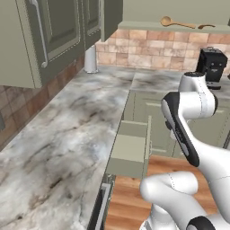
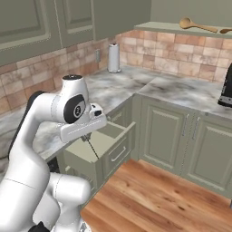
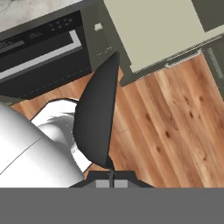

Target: Organize the utensils by type. Pick up the wooden spoons from the counter and place them in the open cabinet. Then pick up the metallic utensils from the counter and place them in the open drawer.

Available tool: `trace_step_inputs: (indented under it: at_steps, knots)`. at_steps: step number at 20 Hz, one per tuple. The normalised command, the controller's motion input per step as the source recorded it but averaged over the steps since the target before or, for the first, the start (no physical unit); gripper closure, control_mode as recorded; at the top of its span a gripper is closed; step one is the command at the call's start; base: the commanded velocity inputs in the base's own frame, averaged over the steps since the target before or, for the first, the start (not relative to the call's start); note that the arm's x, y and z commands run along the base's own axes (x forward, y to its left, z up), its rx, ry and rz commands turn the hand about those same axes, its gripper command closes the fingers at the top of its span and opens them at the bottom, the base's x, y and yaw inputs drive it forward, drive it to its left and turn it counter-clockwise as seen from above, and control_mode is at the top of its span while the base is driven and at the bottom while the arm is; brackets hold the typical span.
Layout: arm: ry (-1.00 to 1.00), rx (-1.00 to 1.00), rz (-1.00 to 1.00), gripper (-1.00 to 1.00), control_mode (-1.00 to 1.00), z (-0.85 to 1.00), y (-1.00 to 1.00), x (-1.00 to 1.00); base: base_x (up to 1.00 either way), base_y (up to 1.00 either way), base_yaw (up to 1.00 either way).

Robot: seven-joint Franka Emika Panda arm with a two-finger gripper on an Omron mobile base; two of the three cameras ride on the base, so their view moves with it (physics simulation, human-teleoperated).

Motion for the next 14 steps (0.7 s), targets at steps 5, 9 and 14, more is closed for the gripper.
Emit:
trace_step_inputs:
  at_steps: [5, 9, 14]
  knots:
    - [0.00, 0.00, 0.00, 1.00, 1.00, 0.00, 0.00, 0.00, 0.07, 0.00, 0.00]
    - [0.00, 0.00, 0.01, 1.00, -1.00, 0.00, 0.00, 0.29, 0.07, 0.00, 0.00]
    - [0.00, 0.00, 0.00, 1.00, -1.00, -0.03, 0.09, 0.56, 0.00, 0.00, 0.00]
